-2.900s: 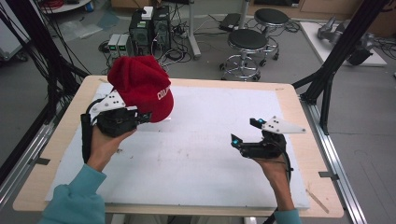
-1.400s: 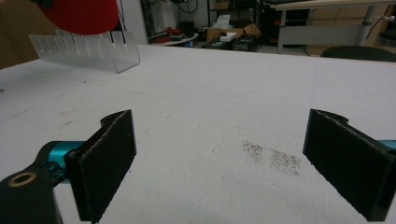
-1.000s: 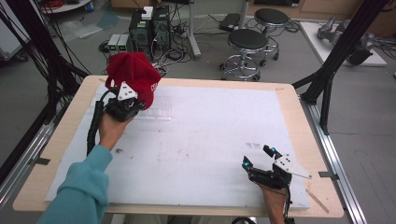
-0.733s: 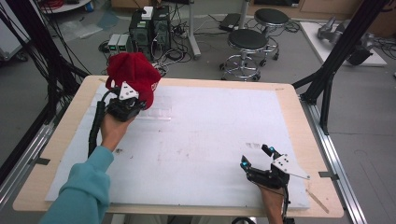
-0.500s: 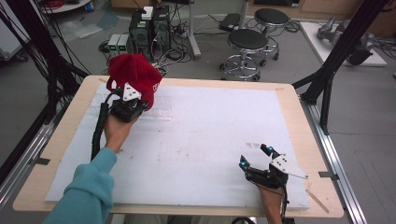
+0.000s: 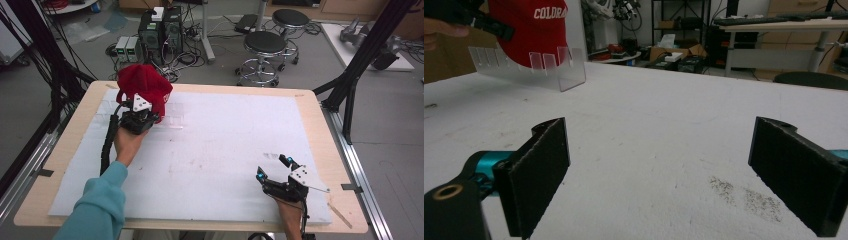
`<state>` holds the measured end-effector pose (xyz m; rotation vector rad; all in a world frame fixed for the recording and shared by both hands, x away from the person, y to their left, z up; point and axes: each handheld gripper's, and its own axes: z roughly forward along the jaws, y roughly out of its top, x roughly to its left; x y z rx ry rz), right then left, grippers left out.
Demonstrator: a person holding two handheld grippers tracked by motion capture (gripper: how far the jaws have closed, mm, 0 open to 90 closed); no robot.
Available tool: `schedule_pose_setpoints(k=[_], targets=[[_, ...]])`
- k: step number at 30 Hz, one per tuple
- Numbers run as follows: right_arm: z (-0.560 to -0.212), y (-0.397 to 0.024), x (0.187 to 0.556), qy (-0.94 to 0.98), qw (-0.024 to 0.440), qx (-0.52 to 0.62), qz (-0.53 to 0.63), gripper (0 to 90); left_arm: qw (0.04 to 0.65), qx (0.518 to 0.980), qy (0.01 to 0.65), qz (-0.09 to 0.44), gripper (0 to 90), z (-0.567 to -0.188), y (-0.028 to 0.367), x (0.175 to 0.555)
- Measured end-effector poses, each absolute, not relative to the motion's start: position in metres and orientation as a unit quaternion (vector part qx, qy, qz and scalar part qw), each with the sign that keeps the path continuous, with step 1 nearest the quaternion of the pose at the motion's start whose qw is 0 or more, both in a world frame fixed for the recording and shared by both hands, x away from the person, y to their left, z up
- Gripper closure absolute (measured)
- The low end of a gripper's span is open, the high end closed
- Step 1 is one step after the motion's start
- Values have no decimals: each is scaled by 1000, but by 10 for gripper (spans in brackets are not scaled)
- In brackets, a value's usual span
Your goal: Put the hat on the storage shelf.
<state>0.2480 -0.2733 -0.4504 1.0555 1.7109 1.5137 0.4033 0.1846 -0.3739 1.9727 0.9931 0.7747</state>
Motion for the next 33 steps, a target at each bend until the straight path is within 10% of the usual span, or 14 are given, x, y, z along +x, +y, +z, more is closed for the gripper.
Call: schedule_pose_setpoints(k=[33], targets=[[-451, -273, 246, 644, 313, 396, 575, 84, 388, 773, 398, 305, 842, -386, 185, 394]])
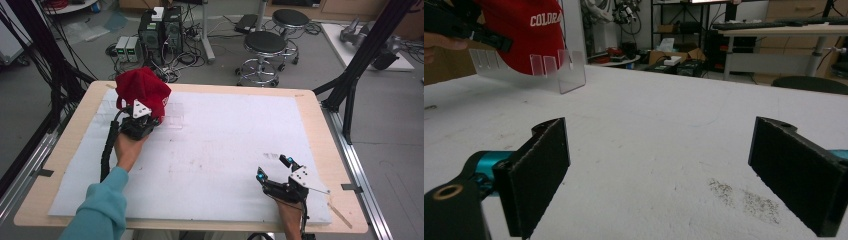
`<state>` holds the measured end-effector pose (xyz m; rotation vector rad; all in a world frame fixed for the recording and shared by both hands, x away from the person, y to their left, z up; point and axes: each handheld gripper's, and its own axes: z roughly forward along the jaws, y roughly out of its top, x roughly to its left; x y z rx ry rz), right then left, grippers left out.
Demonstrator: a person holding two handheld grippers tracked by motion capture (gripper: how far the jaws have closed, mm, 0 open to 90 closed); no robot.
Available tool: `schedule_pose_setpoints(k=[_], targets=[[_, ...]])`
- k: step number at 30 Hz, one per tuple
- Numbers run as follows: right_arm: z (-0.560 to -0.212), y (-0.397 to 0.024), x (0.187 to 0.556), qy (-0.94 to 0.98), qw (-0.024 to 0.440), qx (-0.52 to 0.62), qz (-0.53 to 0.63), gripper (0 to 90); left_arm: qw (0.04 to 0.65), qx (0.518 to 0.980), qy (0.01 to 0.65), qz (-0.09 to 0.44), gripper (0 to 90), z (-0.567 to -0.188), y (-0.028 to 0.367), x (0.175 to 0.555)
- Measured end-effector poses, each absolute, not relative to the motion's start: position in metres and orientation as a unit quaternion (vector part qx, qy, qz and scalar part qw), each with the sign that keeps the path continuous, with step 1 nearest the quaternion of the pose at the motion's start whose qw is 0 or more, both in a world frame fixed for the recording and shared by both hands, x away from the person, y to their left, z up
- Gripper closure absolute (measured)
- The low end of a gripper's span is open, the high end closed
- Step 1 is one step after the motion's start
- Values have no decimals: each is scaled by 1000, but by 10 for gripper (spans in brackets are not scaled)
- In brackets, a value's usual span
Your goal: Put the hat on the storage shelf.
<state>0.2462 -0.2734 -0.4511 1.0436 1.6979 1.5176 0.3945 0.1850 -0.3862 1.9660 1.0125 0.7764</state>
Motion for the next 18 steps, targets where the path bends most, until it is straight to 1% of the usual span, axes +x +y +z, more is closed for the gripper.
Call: schedule_pose_setpoints(k=[18], targets=[[-451, -274, 246, 641, 315, 394, 578, 84, 381, 778, 404, 293, 805, -386, 184, 393]])
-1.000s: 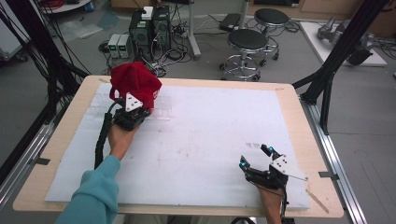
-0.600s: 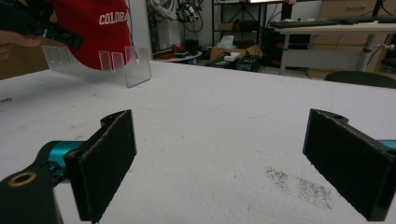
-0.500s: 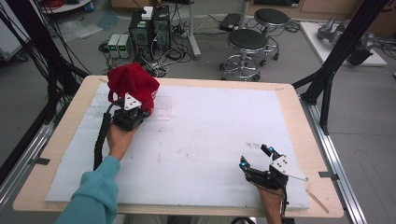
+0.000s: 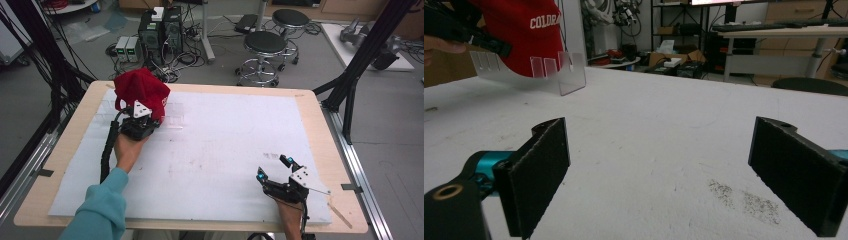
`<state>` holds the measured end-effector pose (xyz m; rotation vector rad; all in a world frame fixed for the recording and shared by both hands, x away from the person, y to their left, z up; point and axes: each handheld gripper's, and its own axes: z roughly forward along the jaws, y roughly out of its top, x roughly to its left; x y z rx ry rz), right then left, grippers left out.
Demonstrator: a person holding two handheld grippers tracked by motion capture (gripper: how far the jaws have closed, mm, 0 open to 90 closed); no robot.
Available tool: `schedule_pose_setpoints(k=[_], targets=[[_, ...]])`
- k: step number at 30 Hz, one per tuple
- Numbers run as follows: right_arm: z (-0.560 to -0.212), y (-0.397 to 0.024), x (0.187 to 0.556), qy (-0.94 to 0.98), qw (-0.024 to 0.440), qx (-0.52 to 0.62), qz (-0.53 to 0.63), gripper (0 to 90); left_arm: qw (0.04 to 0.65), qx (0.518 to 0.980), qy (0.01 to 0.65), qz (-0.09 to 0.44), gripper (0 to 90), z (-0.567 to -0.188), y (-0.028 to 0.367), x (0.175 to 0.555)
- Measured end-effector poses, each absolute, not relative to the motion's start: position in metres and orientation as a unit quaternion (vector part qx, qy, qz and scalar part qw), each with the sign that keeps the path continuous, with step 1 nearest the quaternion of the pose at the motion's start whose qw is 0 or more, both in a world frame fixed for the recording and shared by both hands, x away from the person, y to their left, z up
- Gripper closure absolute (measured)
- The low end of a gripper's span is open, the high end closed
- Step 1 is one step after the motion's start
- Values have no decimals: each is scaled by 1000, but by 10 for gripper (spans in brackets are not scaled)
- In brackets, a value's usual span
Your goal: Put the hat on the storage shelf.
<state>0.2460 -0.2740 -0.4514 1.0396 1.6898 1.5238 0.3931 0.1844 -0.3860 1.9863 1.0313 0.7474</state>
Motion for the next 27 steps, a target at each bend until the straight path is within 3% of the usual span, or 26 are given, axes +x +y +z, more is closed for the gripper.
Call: schedule_pose_setpoints(k=[21, 27], targets=[[-451, -274, 245, 641, 315, 395, 578, 84, 372, 782, 412, 282, 667, -384, 184, 390], [-452, -274, 245, 641, 316, 393, 579, 84, 371, 780, 416, 285, 586, -383, 183, 389]])
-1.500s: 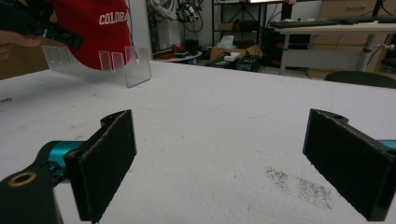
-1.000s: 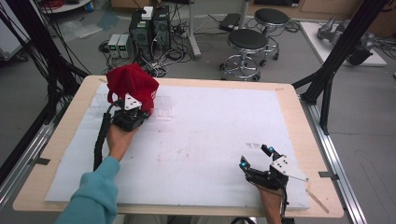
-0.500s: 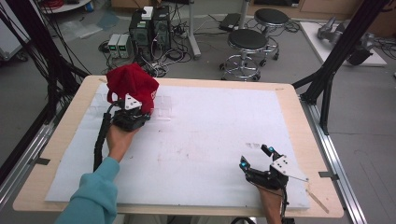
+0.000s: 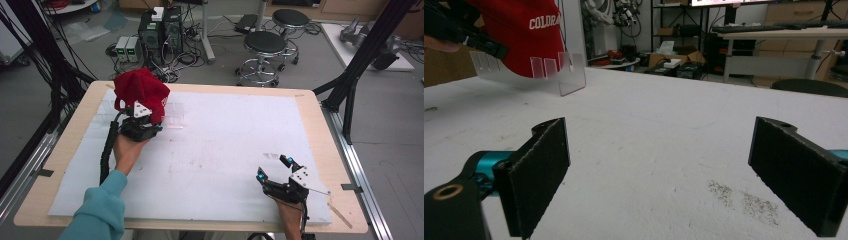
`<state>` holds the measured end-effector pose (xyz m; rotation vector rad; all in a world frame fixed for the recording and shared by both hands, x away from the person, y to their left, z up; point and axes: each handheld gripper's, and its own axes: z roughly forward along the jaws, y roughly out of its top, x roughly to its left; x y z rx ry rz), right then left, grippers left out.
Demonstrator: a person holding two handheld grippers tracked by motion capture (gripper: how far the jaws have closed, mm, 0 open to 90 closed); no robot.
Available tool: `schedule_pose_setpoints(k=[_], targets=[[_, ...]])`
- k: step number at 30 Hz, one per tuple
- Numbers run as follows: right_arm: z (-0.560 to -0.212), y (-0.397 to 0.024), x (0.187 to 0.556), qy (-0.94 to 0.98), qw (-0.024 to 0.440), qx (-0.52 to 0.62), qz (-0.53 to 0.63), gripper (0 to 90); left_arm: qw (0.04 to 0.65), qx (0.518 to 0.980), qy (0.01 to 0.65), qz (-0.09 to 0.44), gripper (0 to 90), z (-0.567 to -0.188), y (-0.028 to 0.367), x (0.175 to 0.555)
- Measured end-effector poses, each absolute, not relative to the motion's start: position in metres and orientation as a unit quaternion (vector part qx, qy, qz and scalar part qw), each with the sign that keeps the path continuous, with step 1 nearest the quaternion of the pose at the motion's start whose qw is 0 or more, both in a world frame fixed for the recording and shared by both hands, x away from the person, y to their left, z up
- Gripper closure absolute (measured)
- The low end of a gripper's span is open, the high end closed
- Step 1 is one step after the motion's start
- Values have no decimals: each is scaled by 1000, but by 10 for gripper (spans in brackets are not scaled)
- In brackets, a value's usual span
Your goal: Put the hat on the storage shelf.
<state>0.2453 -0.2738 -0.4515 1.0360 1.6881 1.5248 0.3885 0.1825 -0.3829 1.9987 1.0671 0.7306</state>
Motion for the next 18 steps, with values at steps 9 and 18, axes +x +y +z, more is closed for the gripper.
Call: schedule_pose_setpoints(k=[9, 18], targets=[[-452, -274, 245, 641, 315, 393, 579, 84, 370, 783, 403, 294, 381, -381, 180, 385], [-452, -274, 245, 642, 315, 391, 580, 84, 379, 782, 398, 295, 235, -376, 179, 379]])
